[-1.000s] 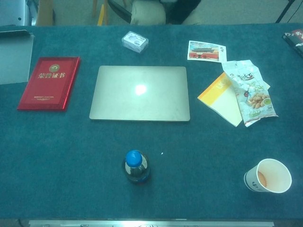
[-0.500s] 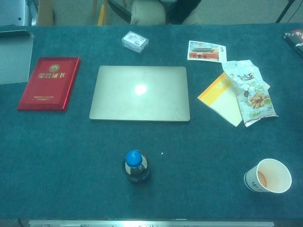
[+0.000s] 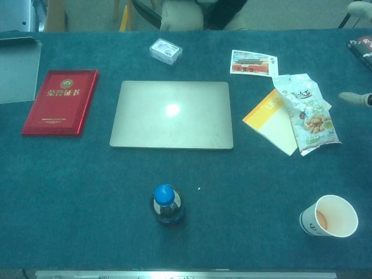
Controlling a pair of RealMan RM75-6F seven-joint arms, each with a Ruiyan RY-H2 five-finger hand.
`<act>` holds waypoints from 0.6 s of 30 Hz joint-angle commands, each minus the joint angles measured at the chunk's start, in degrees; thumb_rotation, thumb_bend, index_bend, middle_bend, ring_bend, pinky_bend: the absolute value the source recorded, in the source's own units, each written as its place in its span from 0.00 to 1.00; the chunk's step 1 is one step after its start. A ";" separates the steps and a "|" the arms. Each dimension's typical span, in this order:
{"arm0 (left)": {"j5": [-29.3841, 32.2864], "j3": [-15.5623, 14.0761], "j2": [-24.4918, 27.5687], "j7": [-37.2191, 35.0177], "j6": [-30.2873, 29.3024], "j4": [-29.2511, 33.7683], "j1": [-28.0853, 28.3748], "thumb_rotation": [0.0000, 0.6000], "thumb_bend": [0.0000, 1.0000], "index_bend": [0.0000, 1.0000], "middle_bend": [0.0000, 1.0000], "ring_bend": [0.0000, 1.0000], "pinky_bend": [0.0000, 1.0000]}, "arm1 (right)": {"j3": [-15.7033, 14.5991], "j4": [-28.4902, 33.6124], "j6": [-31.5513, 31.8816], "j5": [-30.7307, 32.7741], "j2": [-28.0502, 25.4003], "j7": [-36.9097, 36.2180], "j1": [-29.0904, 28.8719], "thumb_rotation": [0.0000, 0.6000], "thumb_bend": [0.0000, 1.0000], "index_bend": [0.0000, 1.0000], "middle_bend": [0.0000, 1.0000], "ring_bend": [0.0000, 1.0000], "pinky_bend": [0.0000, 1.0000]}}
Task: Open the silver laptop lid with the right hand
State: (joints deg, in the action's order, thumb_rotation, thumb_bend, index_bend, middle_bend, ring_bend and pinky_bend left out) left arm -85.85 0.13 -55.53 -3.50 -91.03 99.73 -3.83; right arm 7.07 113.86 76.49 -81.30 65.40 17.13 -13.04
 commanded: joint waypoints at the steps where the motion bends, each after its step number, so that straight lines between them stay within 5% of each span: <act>1: -0.16 -0.05 -0.03 0.07 -0.20 -0.03 -0.12 1.00 0.42 0.15 0.04 0.00 0.00 | 0.18 1.22 -2.02 -0.40 0.33 1.06 -1.82 1.00 0.08 0.00 0.07 0.00 0.02; 18: -1.89 -0.40 -0.24 0.77 0.19 -0.62 0.45 1.00 0.42 0.15 0.03 0.00 0.00 | 3.68 -5.02 -16.07 10.27 17.71 13.87 -16.91 1.00 0.07 0.00 0.07 0.00 0.02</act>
State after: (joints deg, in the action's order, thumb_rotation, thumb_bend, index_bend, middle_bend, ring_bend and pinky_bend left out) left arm -87.70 -0.24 -55.80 -2.67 -90.89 99.18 -3.40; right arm 10.15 110.66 62.23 -73.15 80.73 28.94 -28.22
